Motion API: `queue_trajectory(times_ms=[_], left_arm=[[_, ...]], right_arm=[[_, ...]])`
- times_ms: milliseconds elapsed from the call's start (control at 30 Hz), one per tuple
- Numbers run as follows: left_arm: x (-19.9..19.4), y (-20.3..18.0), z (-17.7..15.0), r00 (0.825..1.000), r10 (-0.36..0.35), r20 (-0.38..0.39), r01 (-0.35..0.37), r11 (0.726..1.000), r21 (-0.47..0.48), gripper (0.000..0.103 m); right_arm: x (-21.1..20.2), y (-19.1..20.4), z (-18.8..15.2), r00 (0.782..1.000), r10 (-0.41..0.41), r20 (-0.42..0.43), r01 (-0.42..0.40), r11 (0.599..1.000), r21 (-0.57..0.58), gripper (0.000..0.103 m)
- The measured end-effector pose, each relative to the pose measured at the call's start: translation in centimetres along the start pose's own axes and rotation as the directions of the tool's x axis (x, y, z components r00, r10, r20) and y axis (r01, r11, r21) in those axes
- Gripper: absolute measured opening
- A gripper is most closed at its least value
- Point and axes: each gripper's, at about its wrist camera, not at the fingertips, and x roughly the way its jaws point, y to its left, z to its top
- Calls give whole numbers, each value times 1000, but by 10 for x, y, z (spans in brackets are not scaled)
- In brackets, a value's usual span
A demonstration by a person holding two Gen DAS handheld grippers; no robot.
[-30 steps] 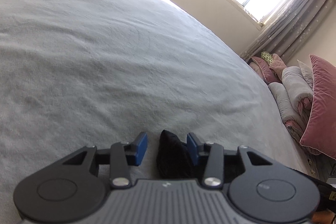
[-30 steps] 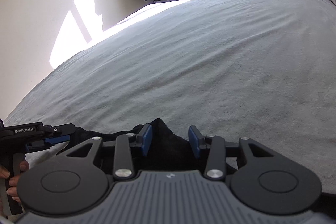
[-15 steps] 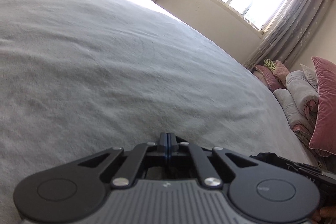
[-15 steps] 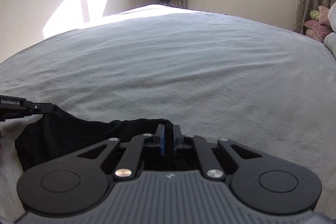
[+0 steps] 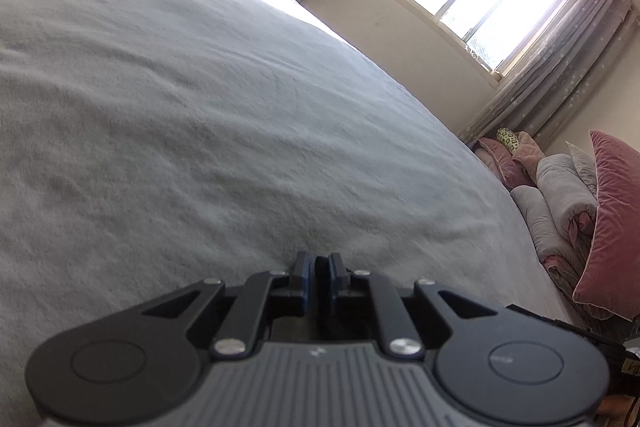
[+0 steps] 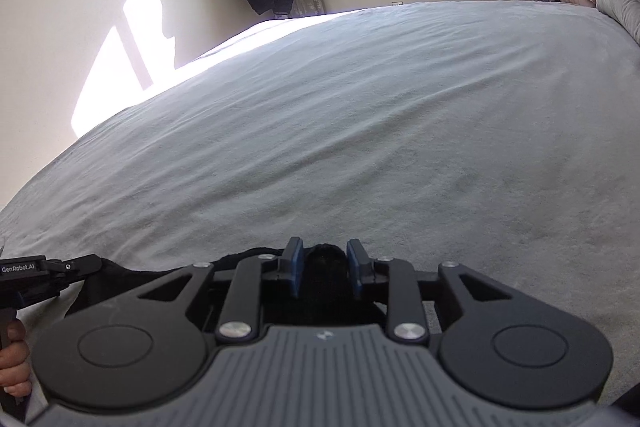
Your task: Fold clothes
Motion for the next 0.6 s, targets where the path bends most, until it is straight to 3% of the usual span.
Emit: queue_trajectory(times_ms=[100,133,167,300,400,467,600], left_arm=[[0,-6,-2,1000,10,-1,-9,999,35,3],[0,-8,-2,1000,18,3,-18,999,43,1],[-3,-11,-2,999,29,22,-30,998,54,1],[-14,-13,3,993,60,107,-68,995,77,1],[1,-7,0,995,84,51,-88,994,68,1],[0,-3,1,996,72,47,-74,996,49,4],[-3,0,4,998,55,37,-56,998,22,4]], right_arm=[[8,9,-6,1000,-16,-3,16,999,-42,30],[9,14,-7,999,-33,0,33,997,-72,25],[9,18,-8,999,-48,5,49,994,-97,4],[3,19,-5,989,-120,86,127,988,-92,4],[8,12,-2,982,-164,90,170,983,-62,4],[20,11,-8,982,-185,45,188,979,-81,5],[13,16,-8,979,-198,43,201,975,-89,16]])
